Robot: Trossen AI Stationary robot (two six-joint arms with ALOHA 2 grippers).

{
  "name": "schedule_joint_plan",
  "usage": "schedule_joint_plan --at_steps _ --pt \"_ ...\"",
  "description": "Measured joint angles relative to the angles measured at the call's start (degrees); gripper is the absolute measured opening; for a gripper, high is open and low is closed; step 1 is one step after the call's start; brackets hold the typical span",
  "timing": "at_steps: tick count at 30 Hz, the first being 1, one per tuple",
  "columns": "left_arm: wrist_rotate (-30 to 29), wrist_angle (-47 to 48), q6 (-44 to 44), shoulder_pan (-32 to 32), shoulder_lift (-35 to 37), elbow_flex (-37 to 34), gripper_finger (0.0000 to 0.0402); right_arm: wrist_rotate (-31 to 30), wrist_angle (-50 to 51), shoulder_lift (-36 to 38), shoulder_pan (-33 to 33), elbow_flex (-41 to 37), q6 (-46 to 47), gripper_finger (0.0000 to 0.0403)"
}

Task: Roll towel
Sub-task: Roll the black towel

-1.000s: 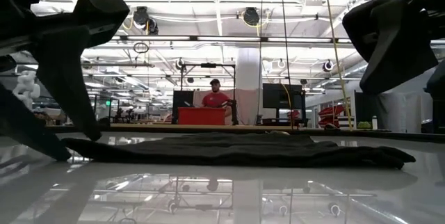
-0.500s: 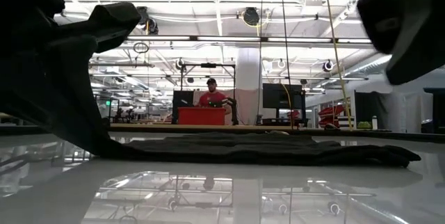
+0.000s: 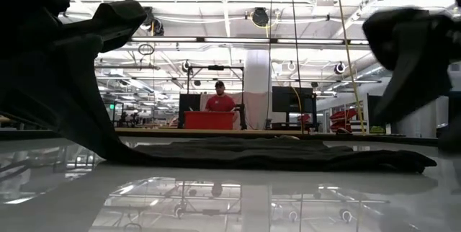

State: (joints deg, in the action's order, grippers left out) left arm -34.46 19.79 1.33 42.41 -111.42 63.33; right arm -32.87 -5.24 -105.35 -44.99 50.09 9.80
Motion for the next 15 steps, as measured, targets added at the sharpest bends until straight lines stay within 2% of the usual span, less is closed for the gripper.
schedule_joint_plan --at_steps 10,12,15 --pt "-0.09 0.17 -0.99 0.35 0.04 0.07 0.0001 0.43 -0.55 -3.63 2.05 0.11 0.45 0.0175" --pt "-0.09 0.2 -1.01 0.35 0.04 0.07 0.0001 1.37 0.07 -3.66 2.4 0.15 1.94 0.0159" --pt "-0.09 0.19 -1.07 0.35 0.04 0.09 0.0 1.87 0.93 -3.69 2.56 0.22 4.49 0.0113"
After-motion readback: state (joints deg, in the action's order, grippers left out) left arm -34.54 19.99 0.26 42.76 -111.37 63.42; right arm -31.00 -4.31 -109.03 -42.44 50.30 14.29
